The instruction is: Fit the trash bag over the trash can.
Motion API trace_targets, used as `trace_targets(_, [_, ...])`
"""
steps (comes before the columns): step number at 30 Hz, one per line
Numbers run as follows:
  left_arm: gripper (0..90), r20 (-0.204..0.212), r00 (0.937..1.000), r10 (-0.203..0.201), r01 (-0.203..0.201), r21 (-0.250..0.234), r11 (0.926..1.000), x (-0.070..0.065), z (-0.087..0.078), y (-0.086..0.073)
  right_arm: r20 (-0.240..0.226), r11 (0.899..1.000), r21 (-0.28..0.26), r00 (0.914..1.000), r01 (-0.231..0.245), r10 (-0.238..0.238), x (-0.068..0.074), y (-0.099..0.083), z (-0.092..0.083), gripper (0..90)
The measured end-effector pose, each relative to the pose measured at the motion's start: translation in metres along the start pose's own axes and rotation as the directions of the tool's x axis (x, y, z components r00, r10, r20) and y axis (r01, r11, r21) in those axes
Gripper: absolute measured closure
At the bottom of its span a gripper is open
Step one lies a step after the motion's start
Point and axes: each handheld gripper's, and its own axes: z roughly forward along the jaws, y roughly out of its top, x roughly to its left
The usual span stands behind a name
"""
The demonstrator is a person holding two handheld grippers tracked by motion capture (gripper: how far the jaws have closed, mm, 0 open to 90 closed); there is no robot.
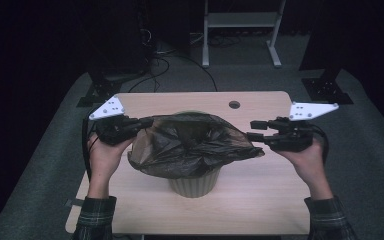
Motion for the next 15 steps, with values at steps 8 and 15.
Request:
trace_targets(8, [89.9, -0.018, 0.9998, -0.007, 0.007, 0.015, 0.9999, 0.007, 0.008, -0.003, 0.033, 0.999, 0.03, 0.9992, -0.023, 0.022, -0.015, -0.007, 0.033, 90.0])
trace_targets(15, [89.9, -0.047, 0.9982, -0.036, 0.039, 0.078, 0.9962, 0.029, 0.035, -0.007, 0.138, 0.998, 0.003, 0.9887, -0.061, 0.06, -0.04, -0.01, 0.051, 90.0])
